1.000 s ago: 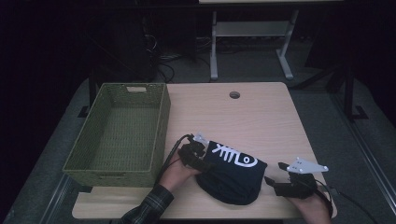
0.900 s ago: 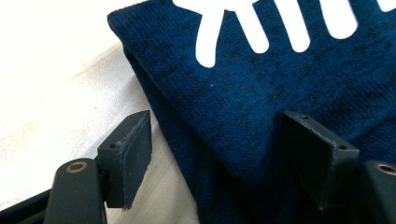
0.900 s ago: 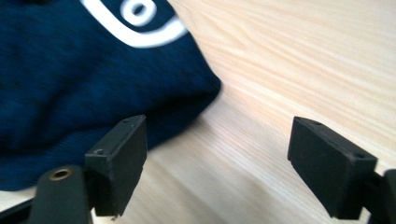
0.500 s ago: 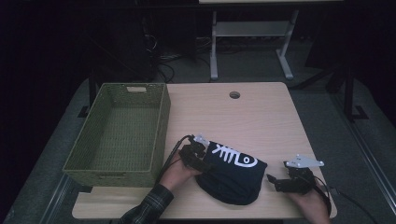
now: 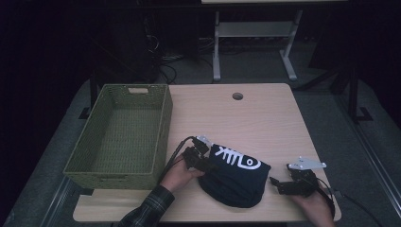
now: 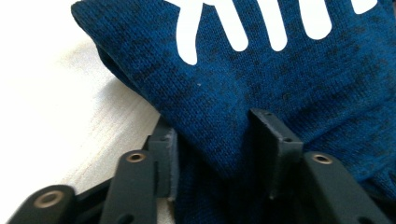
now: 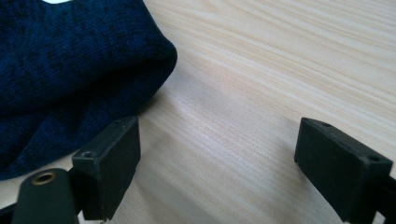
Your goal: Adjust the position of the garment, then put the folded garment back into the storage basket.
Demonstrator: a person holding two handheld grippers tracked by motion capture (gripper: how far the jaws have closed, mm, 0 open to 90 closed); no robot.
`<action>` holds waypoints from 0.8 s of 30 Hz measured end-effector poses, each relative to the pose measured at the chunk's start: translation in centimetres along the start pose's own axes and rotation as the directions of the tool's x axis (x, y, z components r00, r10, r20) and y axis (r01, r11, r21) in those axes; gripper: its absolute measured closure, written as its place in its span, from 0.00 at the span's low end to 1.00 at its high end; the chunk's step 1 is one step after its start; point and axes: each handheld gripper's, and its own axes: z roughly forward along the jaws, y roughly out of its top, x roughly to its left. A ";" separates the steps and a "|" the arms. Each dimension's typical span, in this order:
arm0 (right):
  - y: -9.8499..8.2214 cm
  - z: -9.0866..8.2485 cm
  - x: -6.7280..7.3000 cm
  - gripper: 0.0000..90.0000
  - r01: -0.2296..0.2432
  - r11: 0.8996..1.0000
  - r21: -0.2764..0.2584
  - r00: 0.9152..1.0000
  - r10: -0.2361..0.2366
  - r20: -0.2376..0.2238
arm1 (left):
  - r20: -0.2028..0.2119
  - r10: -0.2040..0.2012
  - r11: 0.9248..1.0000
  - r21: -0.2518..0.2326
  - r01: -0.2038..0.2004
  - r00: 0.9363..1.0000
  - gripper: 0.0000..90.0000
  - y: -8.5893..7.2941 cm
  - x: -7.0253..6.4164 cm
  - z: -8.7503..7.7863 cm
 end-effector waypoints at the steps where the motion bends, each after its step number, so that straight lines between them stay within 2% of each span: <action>1: 0.0 0.0 0.0 0.16 0.000 1.000 0.000 1.000 0.000 0.000 | 0.001 -0.001 1.000 0.004 0.001 1.000 0.66 0.0 0.0 0.0; 6: 0.0 0.0 0.0 0.15 0.001 1.000 0.001 1.000 -0.001 -0.001 | 0.003 0.002 1.000 0.005 -0.002 1.000 0.73 0.1 -0.1 0.0; 9: 0.0 0.0 0.0 0.15 -0.001 1.000 0.000 1.000 0.001 -0.001 | -0.002 0.017 1.000 0.009 -0.017 1.000 0.77 0.3 -0.2 0.0; 15: 0.0 0.0 0.0 0.15 -0.001 1.000 0.001 1.000 0.001 -0.001 | -0.001 0.025 1.000 0.012 -0.025 1.000 0.79 0.6 -0.4 -0.5; 19: 0.0 0.0 0.0 0.15 -0.002 1.000 0.001 1.000 0.002 -0.001 | 0.004 0.029 1.000 0.002 -0.029 1.000 0.79 0.9 -0.7 -1.3; 24: 0.0 0.0 0.0 0.15 0.000 1.000 0.002 1.000 0.000 -0.002 | 0.024 0.015 1.000 -0.012 -0.015 1.000 0.79 1.6 -1.1 -2.6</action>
